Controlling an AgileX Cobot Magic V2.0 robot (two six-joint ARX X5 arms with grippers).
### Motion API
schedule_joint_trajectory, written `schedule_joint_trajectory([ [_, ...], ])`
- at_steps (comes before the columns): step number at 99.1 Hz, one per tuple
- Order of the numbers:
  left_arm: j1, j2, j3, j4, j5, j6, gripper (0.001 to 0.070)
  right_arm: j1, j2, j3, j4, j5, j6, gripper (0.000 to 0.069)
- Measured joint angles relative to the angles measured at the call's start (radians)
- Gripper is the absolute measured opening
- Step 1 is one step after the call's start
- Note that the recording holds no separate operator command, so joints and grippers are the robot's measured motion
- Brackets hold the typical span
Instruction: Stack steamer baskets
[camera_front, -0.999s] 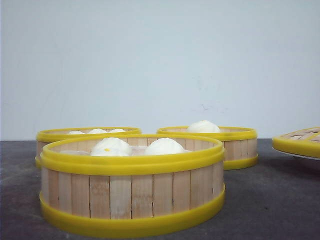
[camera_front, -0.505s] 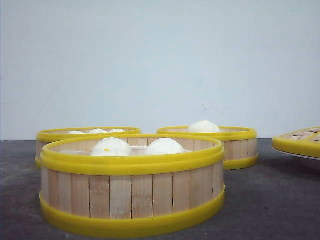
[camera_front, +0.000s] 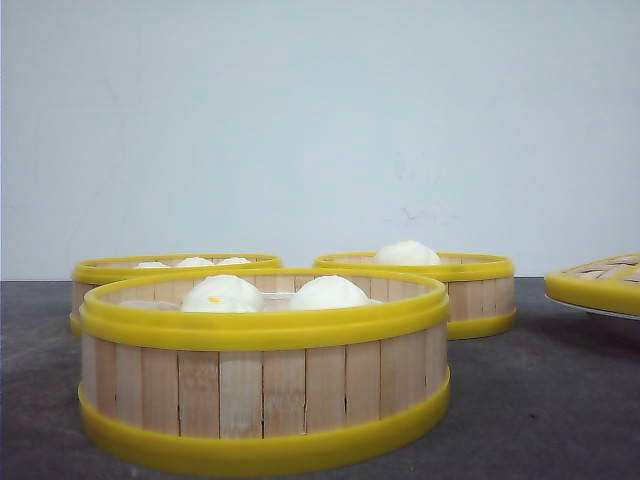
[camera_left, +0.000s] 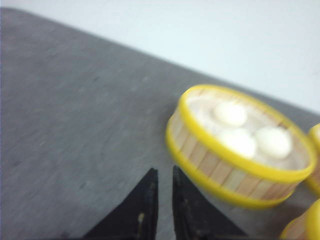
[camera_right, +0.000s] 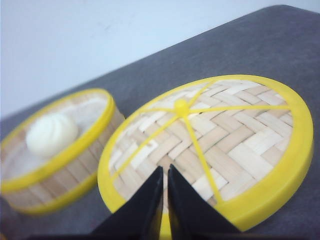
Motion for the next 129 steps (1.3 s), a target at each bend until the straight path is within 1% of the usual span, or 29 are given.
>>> schedule_joint_trajectory([
  [10,0.000,0.015,0.023,-0.010,0.007,-0.032,0.0024,0.000,0.005,0.000,0.040,0.010,0.118,0.0010],
  [19,0.000,0.059,0.089,-0.011,0.007,-0.054,0.0024,0.000,0.037,0.021,0.066,0.008,0.204,0.0010],
  [27,0.000,0.119,0.176,-0.008,0.008,-0.059,0.0024,0.000,0.096,0.082,0.061,0.006,0.233,0.0010],
  [34,0.000,0.195,0.261,-0.007,0.018,-0.059,0.0024,0.000,0.164,0.164,0.047,-0.011,0.228,0.0010],
  [39,0.000,0.260,0.330,-0.024,0.035,-0.049,0.0024,0.000,0.222,0.235,0.032,-0.033,0.202,0.0010],
  [46,0.000,0.356,0.438,-0.073,0.041,-0.024,0.0024,0.000,0.320,0.358,-0.023,-0.056,0.136,0.0010],
  [51,0.000,0.425,0.517,-0.116,0.047,0.002,0.0024,0.000,0.389,0.448,-0.072,-0.070,0.078,0.0010],
  [62,0.000,0.557,0.663,-0.189,0.079,0.063,0.0024,0.000,0.531,0.650,-0.195,-0.072,-0.070,0.0010],
  [72,0.000,0.642,0.736,-0.218,0.105,0.106,0.0024,0.000,0.632,0.795,-0.269,-0.076,-0.183,0.0010],
  [79,-0.001,0.684,0.749,-0.229,0.113,0.126,0.0028,0.001,0.676,0.846,-0.286,-0.094,-0.225,0.0017],
  [82,-0.003,0.696,0.749,-0.234,0.113,0.134,0.0041,0.003,0.689,0.855,-0.286,-0.110,-0.238,0.0041],
  [85,-0.006,0.708,0.749,-0.244,0.113,0.140,0.0068,0.006,0.699,0.858,-0.288,-0.123,-0.246,0.0093],
  [88,-0.010,0.719,0.749,-0.253,0.113,0.146,0.0112,0.012,0.708,0.859,-0.292,-0.126,-0.254,0.0172],
  [96,-0.020,0.752,0.749,-0.267,0.114,0.164,0.0260,0.024,0.734,0.859,-0.298,-0.129,-0.260,0.0408],
  [99,-0.024,0.766,0.751,-0.271,0.114,0.168,0.0293,0.029,0.743,0.859,-0.294,-0.131,-0.260,0.0472],
  [102,-0.029,0.783,0.755,-0.274,0.115,0.169,0.0310,0.032,0.751,0.859,-0.288,-0.133,-0.260,0.0514],
  [105,-0.034,0.801,0.762,-0.274,0.115,0.171,0.0323,0.036,0.760,0.859,-0.278,-0.142,-0.260,0.0543],
  [110,-0.038,0.834,0.779,-0.273,0.115,0.172,0.0335,0.042,0.771,0.859,-0.260,-0.159,-0.260,0.0564],
  [118,-0.042,0.896,0.822,-0.274,0.115,0.177,0.0344,0.050,0.790,0.859,-0.245,-0.174,-0.260,0.0575],
  [129,-0.042,1.017,0.927,-0.276,0.112,0.188,0.0347,0.069,0.828,0.859,-0.244,-0.177,-0.260,0.0578],
])
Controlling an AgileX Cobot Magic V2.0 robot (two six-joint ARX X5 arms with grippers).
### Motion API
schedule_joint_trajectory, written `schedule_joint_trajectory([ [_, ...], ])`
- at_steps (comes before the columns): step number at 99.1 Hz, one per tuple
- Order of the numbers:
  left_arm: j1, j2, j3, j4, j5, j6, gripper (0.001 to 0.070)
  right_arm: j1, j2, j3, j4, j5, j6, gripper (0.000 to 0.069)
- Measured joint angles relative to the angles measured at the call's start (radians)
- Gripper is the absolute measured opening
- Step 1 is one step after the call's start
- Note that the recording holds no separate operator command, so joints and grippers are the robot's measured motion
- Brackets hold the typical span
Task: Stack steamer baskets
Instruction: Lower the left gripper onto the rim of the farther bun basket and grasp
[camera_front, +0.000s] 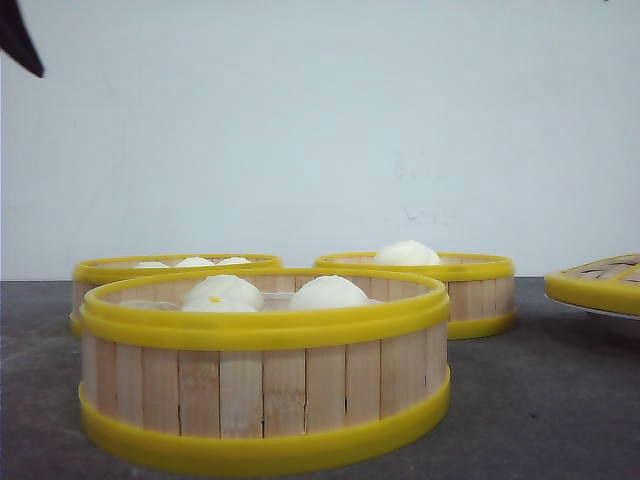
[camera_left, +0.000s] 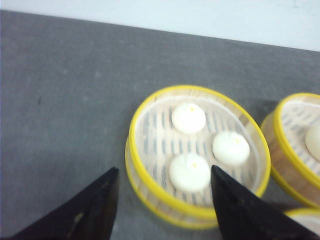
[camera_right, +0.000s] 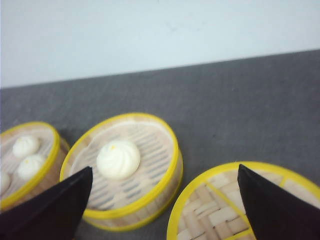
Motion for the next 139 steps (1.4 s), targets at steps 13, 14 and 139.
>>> schedule_joint_trajectory([
  [13,0.000,0.195,0.177,-0.063,-0.005,0.009,0.0347,0.027,0.032,0.000,-0.001,0.000,0.000,0.0578],
  [14,0.000,0.211,0.191,-0.071,-0.005,0.010,0.0347,0.029,0.033,0.000,-0.001,0.000,0.000,0.0578],
  [139,0.001,0.912,0.510,-0.195,-0.075,0.055,0.0094,0.085,0.041,0.000,0.007,0.001,-0.031,0.0555],
])
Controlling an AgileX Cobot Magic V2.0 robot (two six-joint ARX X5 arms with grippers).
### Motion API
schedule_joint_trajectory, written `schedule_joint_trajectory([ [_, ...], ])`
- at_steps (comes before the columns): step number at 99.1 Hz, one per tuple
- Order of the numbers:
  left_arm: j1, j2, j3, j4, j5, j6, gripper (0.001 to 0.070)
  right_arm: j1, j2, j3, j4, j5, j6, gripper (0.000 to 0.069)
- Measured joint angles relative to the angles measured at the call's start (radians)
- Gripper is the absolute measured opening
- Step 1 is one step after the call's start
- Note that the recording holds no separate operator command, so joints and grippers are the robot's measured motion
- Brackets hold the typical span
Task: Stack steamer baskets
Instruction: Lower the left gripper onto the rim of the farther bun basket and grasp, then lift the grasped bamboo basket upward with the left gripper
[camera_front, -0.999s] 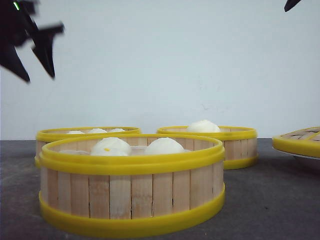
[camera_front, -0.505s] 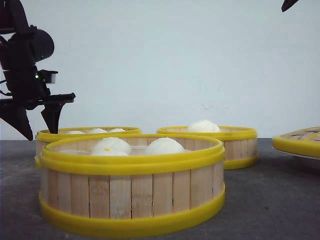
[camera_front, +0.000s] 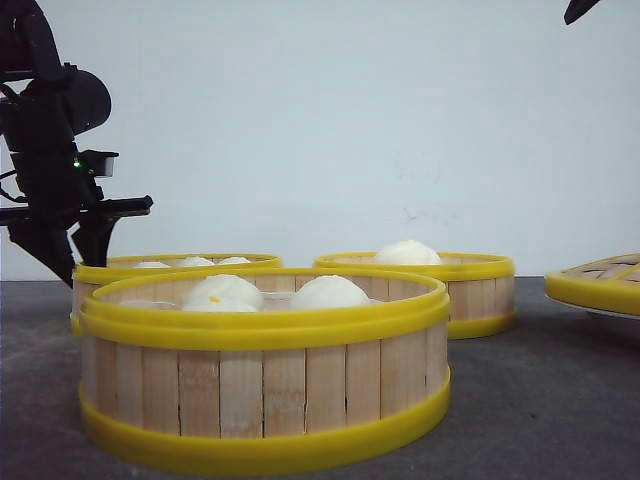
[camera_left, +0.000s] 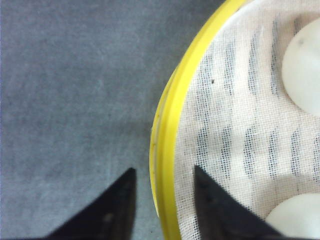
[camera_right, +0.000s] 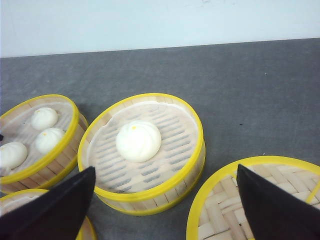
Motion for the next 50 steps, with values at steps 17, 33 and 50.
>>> schedule_joint_trajectory([
  [17,0.000,0.000,0.000,0.000,-0.001,-0.004,0.0034,0.000,0.000,0.000,0.000,0.000,-0.001,0.0555],
  [33,0.004,0.000,0.002,-0.004,0.005,-0.005,0.0031,0.000,0.000,0.000,0.000,0.000,-0.002,0.0555],
  [50,0.048,-0.015,0.011,-0.024,0.101,-0.018,0.0030,0.000,0.000,0.000,0.000,0.002,-0.002,0.0547],
])
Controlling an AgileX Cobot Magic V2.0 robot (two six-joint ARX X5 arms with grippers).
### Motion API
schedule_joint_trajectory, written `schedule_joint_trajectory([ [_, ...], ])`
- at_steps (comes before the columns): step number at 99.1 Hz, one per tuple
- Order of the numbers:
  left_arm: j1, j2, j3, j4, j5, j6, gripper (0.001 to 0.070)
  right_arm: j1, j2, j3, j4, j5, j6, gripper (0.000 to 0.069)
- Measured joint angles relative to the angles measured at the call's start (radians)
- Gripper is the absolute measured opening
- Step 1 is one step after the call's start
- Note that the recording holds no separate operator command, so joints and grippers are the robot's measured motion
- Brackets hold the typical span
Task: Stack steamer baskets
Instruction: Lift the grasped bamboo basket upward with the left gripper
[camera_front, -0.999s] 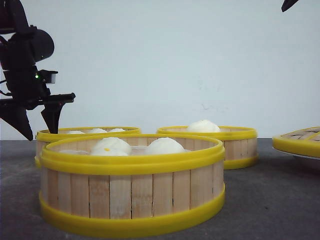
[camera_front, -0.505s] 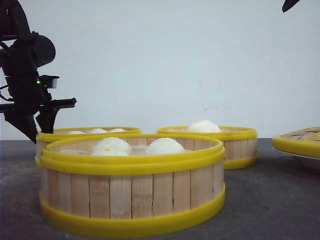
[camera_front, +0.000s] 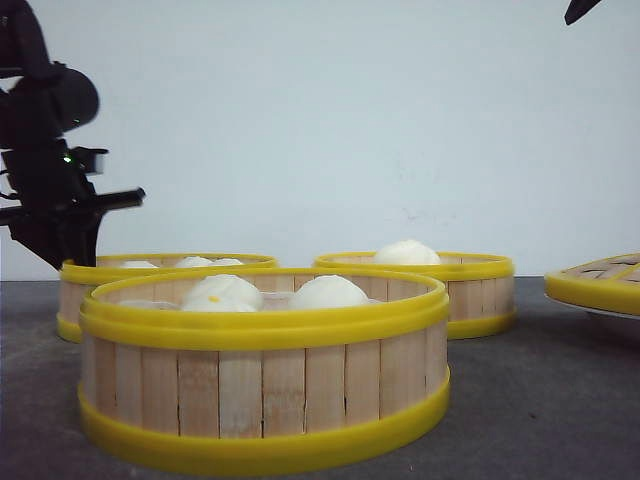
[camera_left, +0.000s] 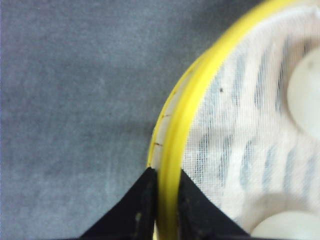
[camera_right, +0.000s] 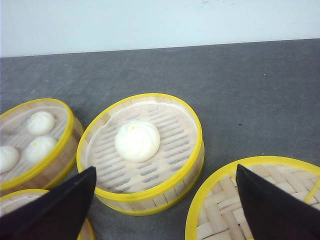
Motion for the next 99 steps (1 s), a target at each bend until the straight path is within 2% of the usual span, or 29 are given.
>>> schedule_joint_trajectory([
  [22,0.048,-0.199,0.000,-0.051,0.025,-0.005,0.0030,0.000,-0.016,0.000,0.000,0.001,0.000,0.0544],
  [46,0.036,-0.441,0.007,-0.198,0.132,0.020,0.0030,0.000,-0.024,0.074,-0.058,0.001,0.000,0.0544],
  [70,-0.052,-0.628,0.007,-0.324,0.156,0.056,0.0030,0.000,-0.032,0.153,-0.135,0.000,0.000,0.0544],
  [83,-0.095,-0.683,-0.004,-0.323,0.156,0.065,0.0030,0.000,-0.056,0.157,-0.140,-0.001,0.000,0.0544],
  [99,-0.172,-0.728,-0.123,-0.299,0.135,0.063,0.0029,0.000,-0.065,0.157,-0.157,0.000,-0.006,0.0544],
])
